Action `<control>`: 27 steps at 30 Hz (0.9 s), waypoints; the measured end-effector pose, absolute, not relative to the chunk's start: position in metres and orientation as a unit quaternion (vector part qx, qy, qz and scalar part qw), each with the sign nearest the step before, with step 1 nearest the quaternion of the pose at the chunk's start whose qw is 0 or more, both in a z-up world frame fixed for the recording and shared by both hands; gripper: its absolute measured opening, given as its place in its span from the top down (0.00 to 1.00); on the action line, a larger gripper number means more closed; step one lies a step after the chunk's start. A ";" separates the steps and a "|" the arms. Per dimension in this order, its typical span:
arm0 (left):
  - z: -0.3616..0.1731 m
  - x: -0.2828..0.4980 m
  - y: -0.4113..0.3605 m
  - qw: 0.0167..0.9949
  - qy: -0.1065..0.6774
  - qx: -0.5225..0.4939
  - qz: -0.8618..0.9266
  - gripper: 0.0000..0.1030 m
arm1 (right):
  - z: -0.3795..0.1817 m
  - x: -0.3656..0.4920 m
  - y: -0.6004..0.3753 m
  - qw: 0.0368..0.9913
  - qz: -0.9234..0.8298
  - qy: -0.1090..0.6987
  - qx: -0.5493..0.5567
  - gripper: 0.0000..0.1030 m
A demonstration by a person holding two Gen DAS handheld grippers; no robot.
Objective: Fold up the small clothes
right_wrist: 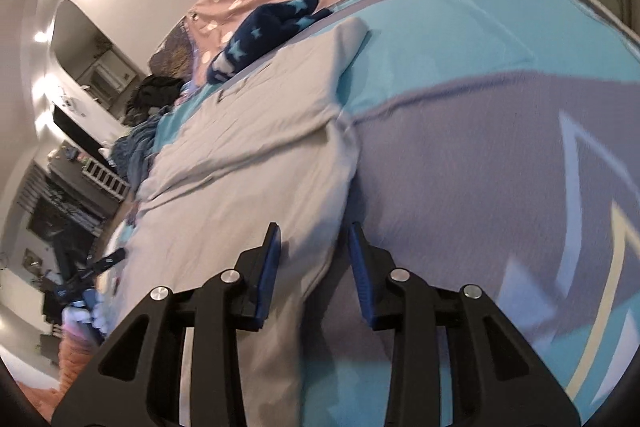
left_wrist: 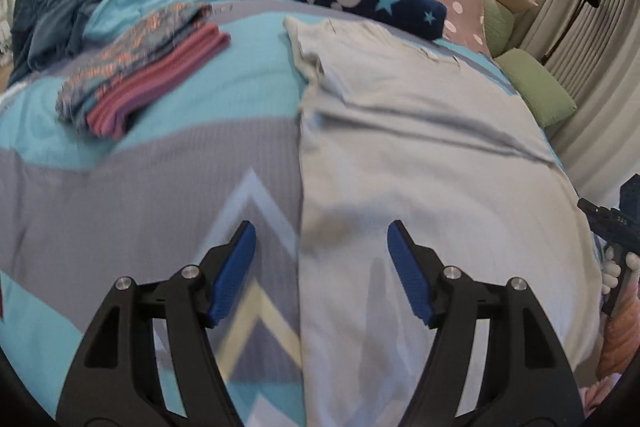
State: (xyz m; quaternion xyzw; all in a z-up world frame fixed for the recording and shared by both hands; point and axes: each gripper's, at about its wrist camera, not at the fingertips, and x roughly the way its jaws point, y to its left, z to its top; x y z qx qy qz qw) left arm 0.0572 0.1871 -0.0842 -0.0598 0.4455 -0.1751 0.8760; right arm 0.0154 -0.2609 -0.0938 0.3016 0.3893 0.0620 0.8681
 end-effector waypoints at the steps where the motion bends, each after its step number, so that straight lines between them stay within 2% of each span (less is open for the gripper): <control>1: -0.085 0.051 0.186 0.876 0.444 -0.061 -0.180 0.32 | -0.094 0.012 -0.258 0.864 0.072 0.391 0.308 0.66; 7: -0.085 0.025 0.196 0.862 0.445 -0.096 -0.223 0.32 | -0.095 -0.023 -0.236 0.851 0.123 0.415 0.297 0.65; 10: -0.086 0.013 0.206 0.854 0.449 -0.121 -0.233 0.34 | -0.099 -0.034 -0.233 0.842 0.140 0.415 0.316 0.60; 11: -0.087 0.008 0.211 0.850 0.449 -0.136 -0.239 0.35 | -0.101 -0.035 -0.233 0.839 0.140 0.413 0.325 0.66; 12: -0.087 0.003 0.213 0.846 0.449 -0.148 -0.245 0.36 | -0.101 -0.037 -0.234 0.835 0.140 0.409 0.340 0.81; 13: -0.087 -0.003 0.215 0.843 0.449 -0.156 -0.252 0.61 | -0.101 -0.037 -0.235 0.833 0.138 0.405 0.350 0.98; 14: -0.088 -0.005 0.214 0.839 0.454 -0.156 -0.257 0.96 | -0.099 -0.040 -0.238 0.835 0.125 0.397 0.358 0.98; 15: -0.087 -0.009 0.215 0.838 0.456 -0.157 -0.253 0.97 | -0.094 -0.043 -0.241 0.841 0.113 0.387 0.360 0.98; 18: -0.066 -0.024 0.230 0.868 0.408 -0.164 -0.231 0.97 | -0.076 -0.059 -0.257 0.853 0.074 0.366 0.365 0.99; 21: -0.060 -0.031 0.240 0.869 0.399 -0.174 -0.234 0.97 | -0.074 -0.067 -0.263 0.859 0.040 0.382 0.339 1.00; 22: -0.062 -0.033 0.241 0.868 0.404 -0.174 -0.229 0.90 | -0.076 -0.070 -0.265 0.861 0.026 0.382 0.336 0.99; 23: -0.065 -0.034 0.242 0.865 0.410 -0.177 -0.227 0.75 | -0.079 -0.073 -0.268 0.855 0.033 0.378 0.353 0.97; 25: -0.069 -0.039 0.244 0.864 0.414 -0.180 -0.221 0.58 | -0.085 -0.079 -0.271 0.841 0.058 0.373 0.389 0.95; 27: -0.074 -0.046 0.243 0.862 0.415 -0.181 -0.225 0.56 | -0.087 -0.085 -0.264 0.843 0.070 0.378 0.378 0.82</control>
